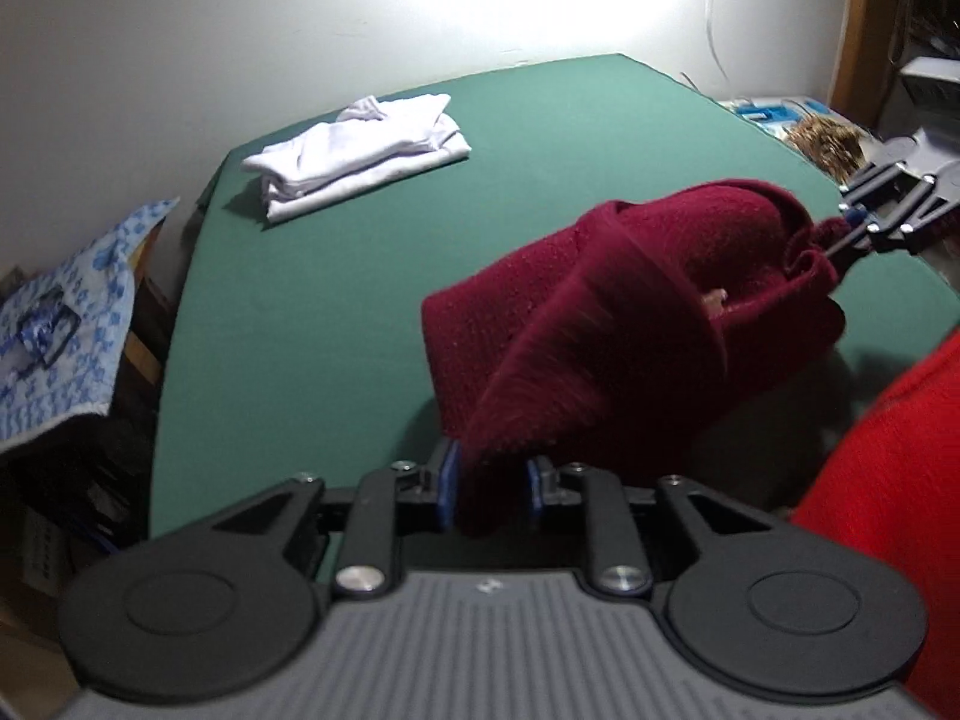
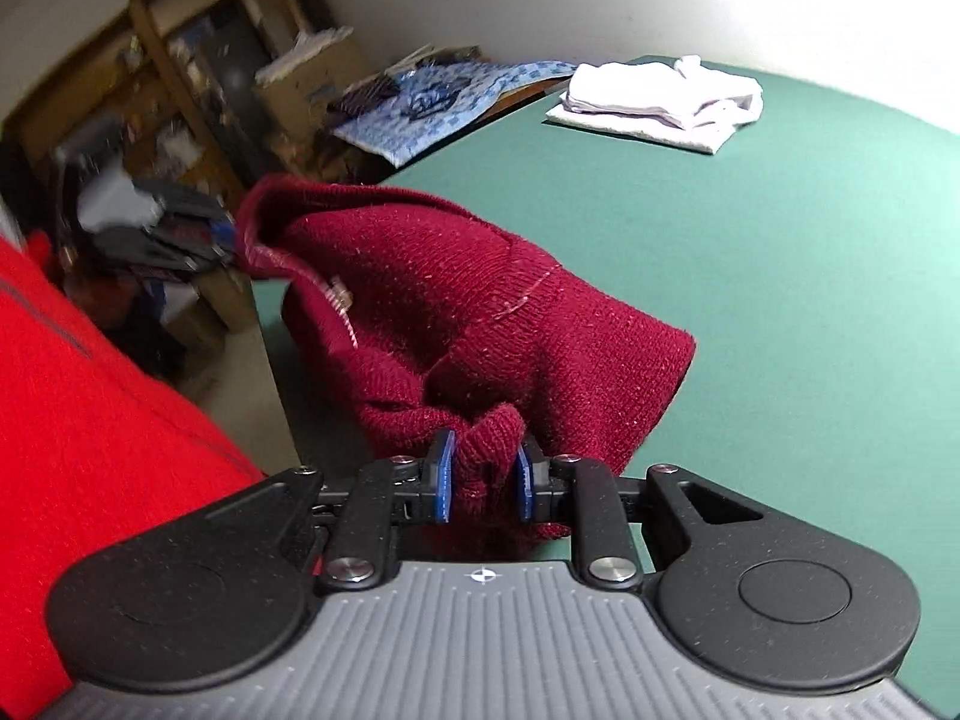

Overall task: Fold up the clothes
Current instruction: 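Lift the folded sweater off the table with both grippers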

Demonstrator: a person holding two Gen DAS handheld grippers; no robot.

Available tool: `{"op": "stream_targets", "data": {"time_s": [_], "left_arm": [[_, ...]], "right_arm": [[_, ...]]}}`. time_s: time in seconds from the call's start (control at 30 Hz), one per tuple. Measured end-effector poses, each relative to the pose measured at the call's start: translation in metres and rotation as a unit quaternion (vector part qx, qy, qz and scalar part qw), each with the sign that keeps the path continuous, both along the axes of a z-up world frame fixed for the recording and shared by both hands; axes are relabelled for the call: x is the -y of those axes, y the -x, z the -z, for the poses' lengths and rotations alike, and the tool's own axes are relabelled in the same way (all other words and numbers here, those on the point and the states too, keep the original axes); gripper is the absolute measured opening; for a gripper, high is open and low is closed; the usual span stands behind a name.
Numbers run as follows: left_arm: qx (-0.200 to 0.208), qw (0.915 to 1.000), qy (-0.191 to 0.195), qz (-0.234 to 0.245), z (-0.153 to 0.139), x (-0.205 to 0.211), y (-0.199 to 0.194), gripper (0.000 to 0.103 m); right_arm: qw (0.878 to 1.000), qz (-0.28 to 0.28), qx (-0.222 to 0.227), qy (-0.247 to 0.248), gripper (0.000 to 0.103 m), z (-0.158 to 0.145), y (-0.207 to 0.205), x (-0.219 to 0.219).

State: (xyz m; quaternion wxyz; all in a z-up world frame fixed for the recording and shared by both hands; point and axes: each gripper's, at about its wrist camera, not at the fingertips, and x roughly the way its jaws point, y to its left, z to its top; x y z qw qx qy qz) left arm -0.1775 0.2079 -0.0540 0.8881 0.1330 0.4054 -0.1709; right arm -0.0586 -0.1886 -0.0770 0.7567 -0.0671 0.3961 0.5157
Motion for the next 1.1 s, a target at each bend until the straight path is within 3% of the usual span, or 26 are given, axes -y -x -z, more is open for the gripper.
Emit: {"op": "stream_targets", "data": {"time_s": [0.13, 0.23, 0.3, 0.37, 0.5, 0.6, 0.67, 0.73, 0.83, 0.93, 1.03, 1.1], "left_arm": [[0.045, 0.9973, 0.057, 0.003, -0.042, -0.007, -0.004, 0.027], [0.045, 0.9947, 0.087, 0.030, -0.047, 0.007, -0.021, 0.029], [0.029, 0.9948, 0.074, 0.063, -0.042, 0.018, -0.022, 0.029], [0.010, 0.9946, 0.049, 0.091, -0.036, 0.020, -0.018, 0.038], [-0.024, 0.9938, 0.029, 0.105, -0.039, 0.005, -0.014, 0.038], [0.009, 0.9918, 0.070, 0.107, -0.065, -0.007, -0.016, 0.043], [0.037, 0.9876, 0.106, 0.110, -0.078, -0.011, -0.019, 0.059], [0.056, 0.9818, 0.139, 0.117, -0.080, -0.004, -0.030, 0.060], [-0.001, 0.9776, 0.162, 0.135, -0.044, 0.023, -0.053, 0.053], [-0.090, 0.9745, 0.136, 0.154, 0.016, 0.043, -0.058, 0.045], [-0.106, 0.9742, 0.120, 0.159, 0.048, 0.044, -0.045, 0.046], [-0.110, 0.9724, 0.138, 0.153, 0.045, 0.039, -0.048, 0.047]], "right_arm": [[0.999, -0.014, 0.031, 0.020, 0.023, 0.001, 0.004, -0.007], [0.998, -0.015, 0.043, 0.030, 0.025, 0.000, 0.007, -0.009], [0.996, -0.023, 0.067, 0.049, 0.025, -0.002, 0.014, -0.012], [0.994, -0.029, 0.087, 0.065, 0.026, -0.003, 0.022, -0.013], [0.992, -0.022, 0.096, 0.078, 0.026, 0.000, 0.028, -0.013], [0.991, -0.022, 0.101, 0.088, 0.026, 0.001, 0.031, -0.013], [0.990, -0.022, 0.104, 0.093, 0.026, 0.001, 0.032, -0.014], [0.990, -0.023, 0.105, 0.094, 0.027, 0.001, 0.032, -0.016], [0.989, -0.028, 0.103, 0.103, 0.038, -0.001, 0.036, -0.020], [0.991, -0.023, 0.094, 0.097, 0.036, -0.015, 0.041, -0.012], [0.995, 0.032, 0.088, 0.024, 0.029, -0.046, 0.040, 0.004], [0.993, 0.063, 0.093, -0.030, 0.028, -0.064, 0.039, 0.005]]}}
